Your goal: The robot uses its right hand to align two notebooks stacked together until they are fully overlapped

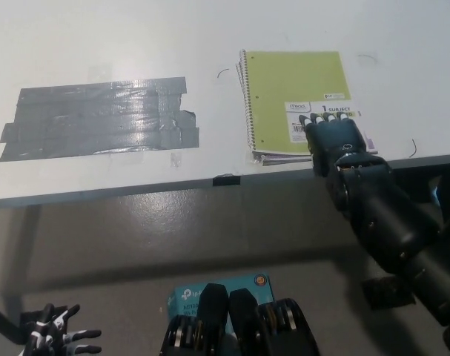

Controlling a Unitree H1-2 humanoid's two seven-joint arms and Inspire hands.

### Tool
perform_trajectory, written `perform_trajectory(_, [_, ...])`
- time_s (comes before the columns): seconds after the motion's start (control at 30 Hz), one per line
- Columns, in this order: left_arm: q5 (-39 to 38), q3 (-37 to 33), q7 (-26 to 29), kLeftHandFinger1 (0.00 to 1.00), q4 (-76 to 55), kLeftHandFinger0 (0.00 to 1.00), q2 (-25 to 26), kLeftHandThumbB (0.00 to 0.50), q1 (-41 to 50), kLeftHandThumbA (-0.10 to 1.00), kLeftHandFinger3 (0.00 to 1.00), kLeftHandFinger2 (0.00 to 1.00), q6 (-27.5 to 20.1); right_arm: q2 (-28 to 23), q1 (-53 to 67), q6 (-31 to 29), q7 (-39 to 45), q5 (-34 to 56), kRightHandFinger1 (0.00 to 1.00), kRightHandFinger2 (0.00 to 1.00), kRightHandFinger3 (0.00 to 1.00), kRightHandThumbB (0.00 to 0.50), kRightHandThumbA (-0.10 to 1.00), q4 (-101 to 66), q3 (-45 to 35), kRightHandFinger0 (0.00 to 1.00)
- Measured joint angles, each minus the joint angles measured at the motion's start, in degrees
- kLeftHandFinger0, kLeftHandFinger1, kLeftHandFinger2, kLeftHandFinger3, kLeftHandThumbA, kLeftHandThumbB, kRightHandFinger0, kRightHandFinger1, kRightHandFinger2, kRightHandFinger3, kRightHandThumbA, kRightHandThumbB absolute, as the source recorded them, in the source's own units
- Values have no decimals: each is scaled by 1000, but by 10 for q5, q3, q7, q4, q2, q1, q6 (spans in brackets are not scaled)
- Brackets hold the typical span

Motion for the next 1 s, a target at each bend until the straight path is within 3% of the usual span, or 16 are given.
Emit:
perform_trajectory(0.8, [1,0,0,617,0,333,0,500,-2,1000,1000,719,0,-34,3,-76,-22,0,1000,1000,1000,500,1000,-3,32,1000])
perform_trajectory(1.0, [1,0,0,624,0,393,0,500,-2,1000,1000,722,0,-40,4,-87,-26,2,1000,1000,1000,500,1000,-3,32,1000])
